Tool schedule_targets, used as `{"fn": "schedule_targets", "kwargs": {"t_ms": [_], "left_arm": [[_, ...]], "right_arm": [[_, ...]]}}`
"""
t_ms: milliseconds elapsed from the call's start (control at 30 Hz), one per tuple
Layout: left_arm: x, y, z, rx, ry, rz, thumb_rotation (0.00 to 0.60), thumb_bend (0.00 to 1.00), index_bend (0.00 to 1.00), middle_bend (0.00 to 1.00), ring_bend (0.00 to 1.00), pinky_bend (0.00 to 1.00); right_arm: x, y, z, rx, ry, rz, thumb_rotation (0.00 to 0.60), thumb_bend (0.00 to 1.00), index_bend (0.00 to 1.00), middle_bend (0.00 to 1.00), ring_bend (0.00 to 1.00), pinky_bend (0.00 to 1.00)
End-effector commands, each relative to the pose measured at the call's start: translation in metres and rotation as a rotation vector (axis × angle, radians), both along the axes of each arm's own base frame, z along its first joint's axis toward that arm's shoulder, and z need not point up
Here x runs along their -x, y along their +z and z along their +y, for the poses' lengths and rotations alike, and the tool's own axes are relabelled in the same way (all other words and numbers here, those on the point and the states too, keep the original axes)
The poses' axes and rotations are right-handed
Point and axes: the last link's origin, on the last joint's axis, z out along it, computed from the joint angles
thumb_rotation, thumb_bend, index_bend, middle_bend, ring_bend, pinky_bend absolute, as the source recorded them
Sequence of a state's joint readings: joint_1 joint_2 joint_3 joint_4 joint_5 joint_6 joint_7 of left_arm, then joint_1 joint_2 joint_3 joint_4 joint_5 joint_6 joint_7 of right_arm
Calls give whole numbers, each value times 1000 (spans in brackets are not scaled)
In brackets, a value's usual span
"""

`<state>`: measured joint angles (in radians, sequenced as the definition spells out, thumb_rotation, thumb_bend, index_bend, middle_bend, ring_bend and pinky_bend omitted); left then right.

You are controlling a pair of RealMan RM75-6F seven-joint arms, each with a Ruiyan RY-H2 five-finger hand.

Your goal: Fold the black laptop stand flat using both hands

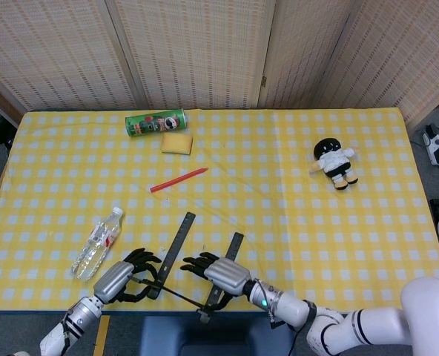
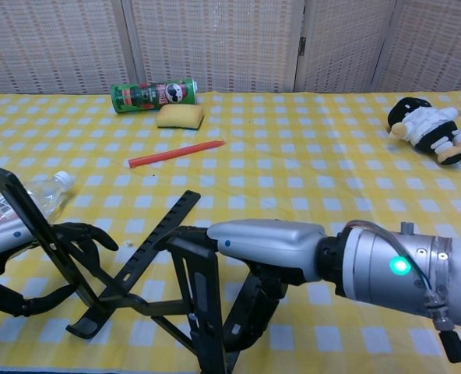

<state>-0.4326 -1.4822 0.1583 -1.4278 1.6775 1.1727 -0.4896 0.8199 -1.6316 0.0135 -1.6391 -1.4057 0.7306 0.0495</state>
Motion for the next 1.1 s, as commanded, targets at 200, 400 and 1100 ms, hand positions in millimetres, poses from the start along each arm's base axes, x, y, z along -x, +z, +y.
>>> {"fn": "schedule_targets", "kwargs": {"t_ms": [200,400,1100], "left_arm": [[0,2,1,-7,1,0,600,497,431,256,143,20],[-2,4,2,-13,2,-1,600,496,232,195,68,8],[-13,6,4,-21,-8,1,600,496,190,165,45,0]], "right_arm": [[5,20,-2,25,-25,-27,588,191,0,8,89,0],[9,57,4,4,-40,-59,586,191,0,0,80,0],[-8,70,22,-120,-137,-247,588,190,0,0,19,0]]}}
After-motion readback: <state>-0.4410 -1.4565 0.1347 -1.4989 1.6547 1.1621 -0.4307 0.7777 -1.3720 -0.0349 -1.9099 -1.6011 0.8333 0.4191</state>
